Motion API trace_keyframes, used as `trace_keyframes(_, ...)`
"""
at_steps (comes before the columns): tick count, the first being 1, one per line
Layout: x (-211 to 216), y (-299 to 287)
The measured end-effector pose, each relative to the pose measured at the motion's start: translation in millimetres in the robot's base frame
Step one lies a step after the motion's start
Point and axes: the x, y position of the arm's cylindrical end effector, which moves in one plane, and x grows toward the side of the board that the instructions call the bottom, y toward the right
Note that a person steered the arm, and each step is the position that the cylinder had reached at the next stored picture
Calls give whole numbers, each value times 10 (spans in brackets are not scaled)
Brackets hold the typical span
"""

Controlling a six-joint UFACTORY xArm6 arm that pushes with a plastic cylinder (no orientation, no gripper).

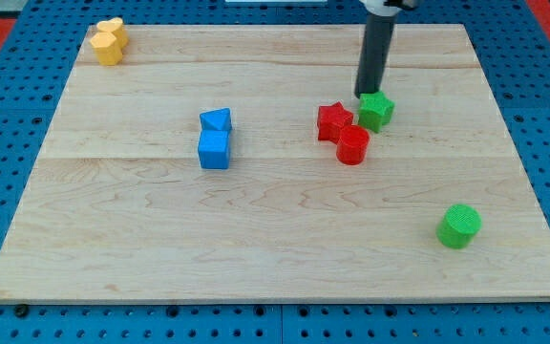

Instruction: Move the green star to the top of the green circle

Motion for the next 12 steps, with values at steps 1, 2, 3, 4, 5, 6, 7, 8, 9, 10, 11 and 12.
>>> trace_keyframes(1, 251, 281)
trace_keyframes(2, 541, 549)
trace_keyframes(3, 584, 637)
trace_keyframes(4, 245, 497)
trace_keyframes(5, 42, 241)
trace_keyframes(6, 281, 114)
trace_keyframes(7, 622, 151)
trace_keyframes(8, 860, 287)
trace_keyframes(9, 863, 293)
trace_keyframes(10, 946, 370)
trace_keyframes(11, 1175, 573)
trace_keyframes(12, 1381, 692)
